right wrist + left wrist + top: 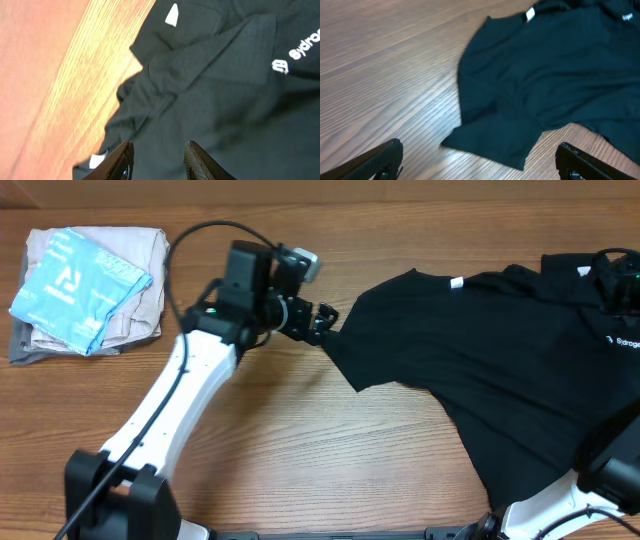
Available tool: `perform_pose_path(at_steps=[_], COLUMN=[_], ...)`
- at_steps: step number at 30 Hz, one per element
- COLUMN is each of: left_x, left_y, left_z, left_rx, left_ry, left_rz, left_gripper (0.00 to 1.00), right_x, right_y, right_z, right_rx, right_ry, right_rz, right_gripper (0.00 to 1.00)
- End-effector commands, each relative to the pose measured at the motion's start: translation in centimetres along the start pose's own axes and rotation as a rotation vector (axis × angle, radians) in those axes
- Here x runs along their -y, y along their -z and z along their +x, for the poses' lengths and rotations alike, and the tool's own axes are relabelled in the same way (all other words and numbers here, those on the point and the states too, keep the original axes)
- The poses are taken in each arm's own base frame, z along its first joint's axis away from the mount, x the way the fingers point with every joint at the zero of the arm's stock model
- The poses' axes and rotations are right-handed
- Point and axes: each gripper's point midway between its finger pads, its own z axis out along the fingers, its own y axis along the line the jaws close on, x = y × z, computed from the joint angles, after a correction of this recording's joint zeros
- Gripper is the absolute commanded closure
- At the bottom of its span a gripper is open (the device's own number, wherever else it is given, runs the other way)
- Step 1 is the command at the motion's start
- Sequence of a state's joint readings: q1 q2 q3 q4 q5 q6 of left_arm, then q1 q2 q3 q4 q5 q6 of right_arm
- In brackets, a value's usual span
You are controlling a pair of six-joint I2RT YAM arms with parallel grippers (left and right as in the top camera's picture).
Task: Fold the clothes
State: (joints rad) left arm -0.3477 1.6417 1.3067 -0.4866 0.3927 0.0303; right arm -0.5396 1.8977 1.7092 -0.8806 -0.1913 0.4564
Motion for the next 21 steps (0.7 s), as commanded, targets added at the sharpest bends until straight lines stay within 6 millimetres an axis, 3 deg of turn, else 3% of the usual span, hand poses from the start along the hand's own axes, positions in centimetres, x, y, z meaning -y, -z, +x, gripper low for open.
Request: perform_pose_path(at_steps=[1,6,9,14,18,21], left_x=[1.3,2.2,2.1,1.9,1.4,0.3], left_y=[-1.5,-4.5,-6.4,-10.0,-11.6,-12.5], left_z=[-0.9,0.7,1.6,2.5,2.2,2.8], left_rx=[0.008,-0.045,-0.068,-0.07,-0.036,-0.05], left_ry=[-0.054,-0.065,-0.065,-0.082,-0.104,-0.101], left_rz=[0.019,0.048,0.058,0.071,0.065,0.018], left_gripper=[0.0,0.0,0.0,0.0,0.01,0.09], right_x=[0.5,1.1,1.3,2.0,2.5,3.2], right_y=[-3.0,-6.9,-8.1,-8.3,-8.3,-8.0], right_z=[-0.2,-0.9,-1.1,-1.4,-0.6,0.4], right_rx=[-0.035,-0.021,-0.015,0.001,-0.033,-0.09], right_ry=[-0.057,-0.054,-0.055,-0.11,-0.119,-0.139], right_rz=[-0.023,-0.03,-0.033,0.003,0.023,0.021], right_gripper=[0.62,0.59,0.59,0.59,0.59,0.56])
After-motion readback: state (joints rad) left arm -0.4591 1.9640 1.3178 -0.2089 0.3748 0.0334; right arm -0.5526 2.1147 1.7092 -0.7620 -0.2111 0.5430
